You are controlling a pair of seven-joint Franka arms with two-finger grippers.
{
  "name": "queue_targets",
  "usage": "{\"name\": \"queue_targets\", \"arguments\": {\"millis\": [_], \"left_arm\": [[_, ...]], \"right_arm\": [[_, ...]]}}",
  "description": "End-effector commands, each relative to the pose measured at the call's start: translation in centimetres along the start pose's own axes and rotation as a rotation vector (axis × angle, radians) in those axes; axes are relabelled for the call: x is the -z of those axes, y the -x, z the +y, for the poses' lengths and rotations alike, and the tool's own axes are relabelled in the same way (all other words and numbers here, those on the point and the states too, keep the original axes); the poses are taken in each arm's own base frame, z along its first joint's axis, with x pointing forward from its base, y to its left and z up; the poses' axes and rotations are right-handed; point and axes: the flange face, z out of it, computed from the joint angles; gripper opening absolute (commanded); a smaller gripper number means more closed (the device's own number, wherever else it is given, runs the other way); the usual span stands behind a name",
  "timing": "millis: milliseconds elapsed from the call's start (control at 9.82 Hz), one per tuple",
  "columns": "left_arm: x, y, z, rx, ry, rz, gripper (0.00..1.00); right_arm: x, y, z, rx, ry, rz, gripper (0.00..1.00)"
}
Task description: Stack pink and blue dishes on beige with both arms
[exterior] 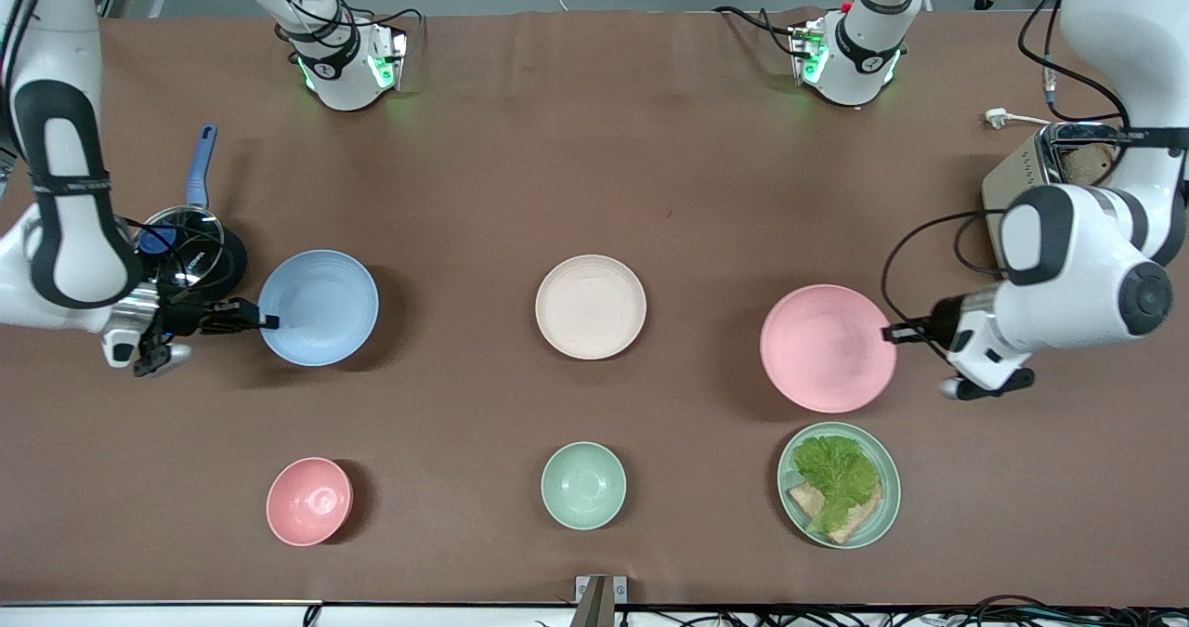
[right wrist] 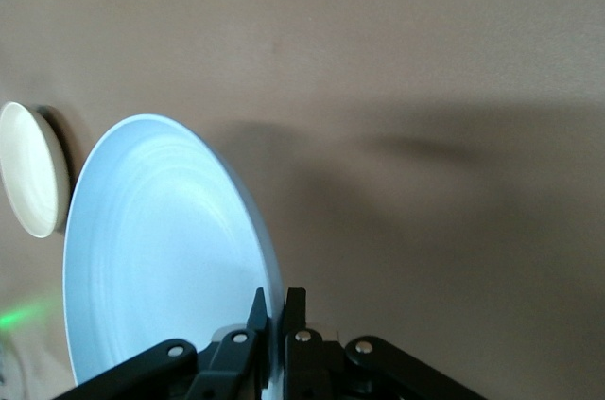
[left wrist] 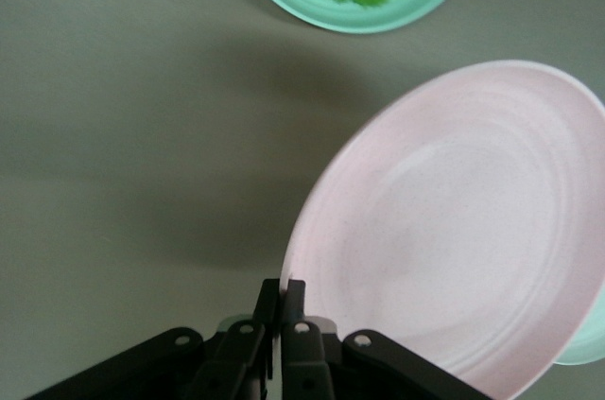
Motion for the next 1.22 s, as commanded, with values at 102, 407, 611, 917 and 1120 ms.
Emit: {"name": "queue_targets", "arguments": {"millis": [102, 407, 611, 917, 1120], "left_arm": [[-6.2, 4.8, 10.8, 0.094, -0.015, -0.075, 0.0], [-14.3, 10.9, 20.9, 0.117, -0.029, -0.031, 0.0], [-18.3, 14.3, 23.9, 0.037, -0.06, -0.003, 0.0], [-21.8, 16.5, 24.6, -0.036, -0.088, 0.01, 0.0], [-23.1, 16.0, 24.6, -0.049, -0.073, 0.029, 0.0]], "right_arm": [[6.7, -0.4, -5.3, -0.088, 0.066, -0.028, 0.0], [9.9, -1.8, -11.9, -0.187, 0.111, -0.067, 0.0], [8.8, -2.4, -16.5, -0.213, 0.12, -0.076, 0.0], [4.1, -3.7, -24.0, -0.29, 0.127, -0.075, 0.0], [0.9, -4.3, -26.7, -0.283, 0.129, -0.066, 0.0]]}}
